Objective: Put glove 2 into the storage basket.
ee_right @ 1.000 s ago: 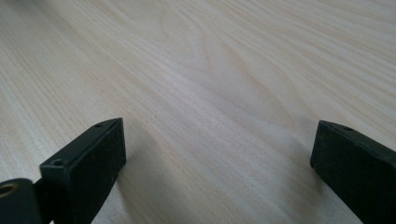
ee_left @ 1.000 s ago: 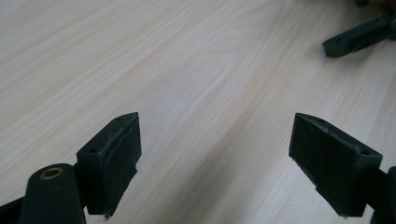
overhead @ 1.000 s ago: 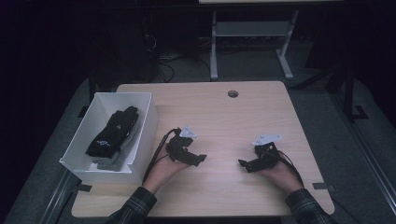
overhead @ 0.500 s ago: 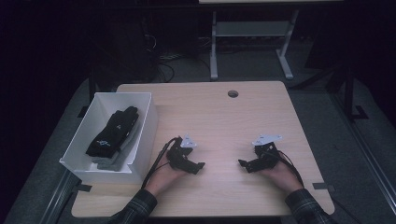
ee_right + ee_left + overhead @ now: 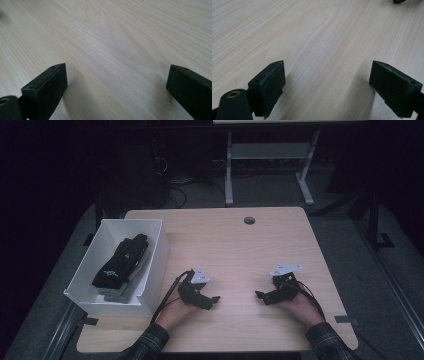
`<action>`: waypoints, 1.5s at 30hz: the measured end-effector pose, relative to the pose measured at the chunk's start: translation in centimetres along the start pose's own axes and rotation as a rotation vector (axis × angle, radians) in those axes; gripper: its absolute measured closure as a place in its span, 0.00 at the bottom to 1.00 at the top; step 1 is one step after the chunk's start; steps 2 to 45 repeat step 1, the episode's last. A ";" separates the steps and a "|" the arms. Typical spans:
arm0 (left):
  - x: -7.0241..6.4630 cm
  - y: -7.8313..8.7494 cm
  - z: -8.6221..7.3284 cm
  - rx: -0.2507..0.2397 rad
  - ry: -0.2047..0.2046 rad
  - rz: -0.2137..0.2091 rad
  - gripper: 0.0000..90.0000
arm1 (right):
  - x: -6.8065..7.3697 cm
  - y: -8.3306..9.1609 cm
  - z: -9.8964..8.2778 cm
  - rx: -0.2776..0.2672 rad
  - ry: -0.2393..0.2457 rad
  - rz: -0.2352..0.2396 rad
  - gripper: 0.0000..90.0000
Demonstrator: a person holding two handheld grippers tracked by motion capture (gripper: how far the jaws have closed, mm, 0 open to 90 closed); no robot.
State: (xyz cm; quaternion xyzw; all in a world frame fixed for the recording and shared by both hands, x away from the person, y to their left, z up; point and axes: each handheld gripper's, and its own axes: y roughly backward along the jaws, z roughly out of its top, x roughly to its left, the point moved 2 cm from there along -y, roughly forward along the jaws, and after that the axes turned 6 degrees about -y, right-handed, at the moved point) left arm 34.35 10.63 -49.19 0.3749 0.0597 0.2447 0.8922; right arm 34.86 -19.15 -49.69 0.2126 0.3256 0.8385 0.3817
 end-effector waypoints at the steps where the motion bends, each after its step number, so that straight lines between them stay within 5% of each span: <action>1: 0.0 0.0 0.0 0.000 0.000 0.000 0.14 | 0.0 0.0 0.0 0.000 -0.001 0.000 0.03; 45: 0.0 0.0 0.0 0.000 0.000 0.000 0.14 | 0.0 0.0 0.0 0.000 -0.001 0.000 0.03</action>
